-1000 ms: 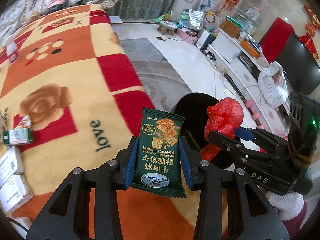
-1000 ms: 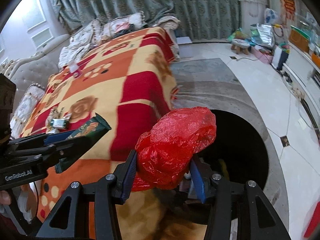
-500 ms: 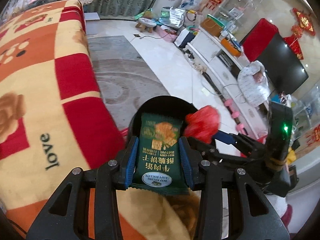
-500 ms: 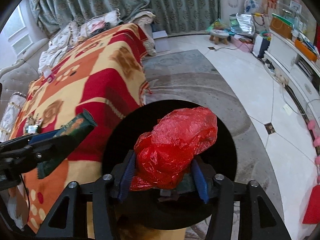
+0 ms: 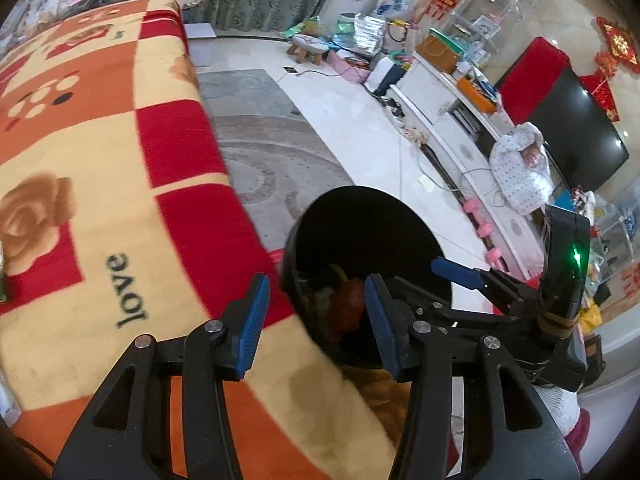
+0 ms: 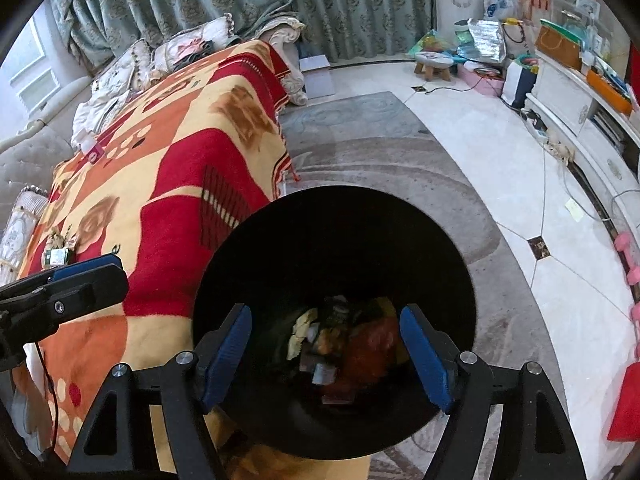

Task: Collect trash
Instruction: 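Return both open tools to the remaining items on the blanket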

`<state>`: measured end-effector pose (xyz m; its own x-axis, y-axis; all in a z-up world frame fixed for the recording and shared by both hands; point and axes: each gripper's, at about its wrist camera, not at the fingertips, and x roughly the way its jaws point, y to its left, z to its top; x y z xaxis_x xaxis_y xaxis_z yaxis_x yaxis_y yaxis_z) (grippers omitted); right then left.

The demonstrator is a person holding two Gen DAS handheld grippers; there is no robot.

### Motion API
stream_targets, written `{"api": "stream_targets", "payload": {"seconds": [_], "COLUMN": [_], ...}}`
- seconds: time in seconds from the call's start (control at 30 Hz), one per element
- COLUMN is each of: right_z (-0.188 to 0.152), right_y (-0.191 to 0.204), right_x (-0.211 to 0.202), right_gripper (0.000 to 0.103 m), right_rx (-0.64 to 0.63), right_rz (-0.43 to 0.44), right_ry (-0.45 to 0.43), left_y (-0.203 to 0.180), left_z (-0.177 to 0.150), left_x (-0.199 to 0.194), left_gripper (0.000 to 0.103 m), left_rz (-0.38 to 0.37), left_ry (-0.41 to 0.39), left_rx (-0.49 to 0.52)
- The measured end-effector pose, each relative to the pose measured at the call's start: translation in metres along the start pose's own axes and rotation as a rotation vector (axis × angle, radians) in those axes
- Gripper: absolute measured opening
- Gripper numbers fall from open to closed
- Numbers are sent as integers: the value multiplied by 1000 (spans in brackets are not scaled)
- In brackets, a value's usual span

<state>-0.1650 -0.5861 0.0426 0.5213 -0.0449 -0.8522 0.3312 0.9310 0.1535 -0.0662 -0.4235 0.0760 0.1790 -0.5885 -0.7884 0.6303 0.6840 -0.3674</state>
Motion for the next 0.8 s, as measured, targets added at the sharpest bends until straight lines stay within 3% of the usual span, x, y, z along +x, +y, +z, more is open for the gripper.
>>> {"api": "stream_targets", "payload": {"seconds": [0.37,0.8], "right_z": [2,0], "right_y": [44,155], "right_x": [-3,20], "right_gripper": [74,74], "right_rx": [-60,-216], "right_rz": [52,185], "right_ry": [-5,41], "left_y": [49,148], "left_z": [-19,-52], "left_x": [-43,-117], "left_gripper": [48,48], "left_rz": [139,294], "left_ry": [-30,-83], "left_rx": [-61,-209]}}
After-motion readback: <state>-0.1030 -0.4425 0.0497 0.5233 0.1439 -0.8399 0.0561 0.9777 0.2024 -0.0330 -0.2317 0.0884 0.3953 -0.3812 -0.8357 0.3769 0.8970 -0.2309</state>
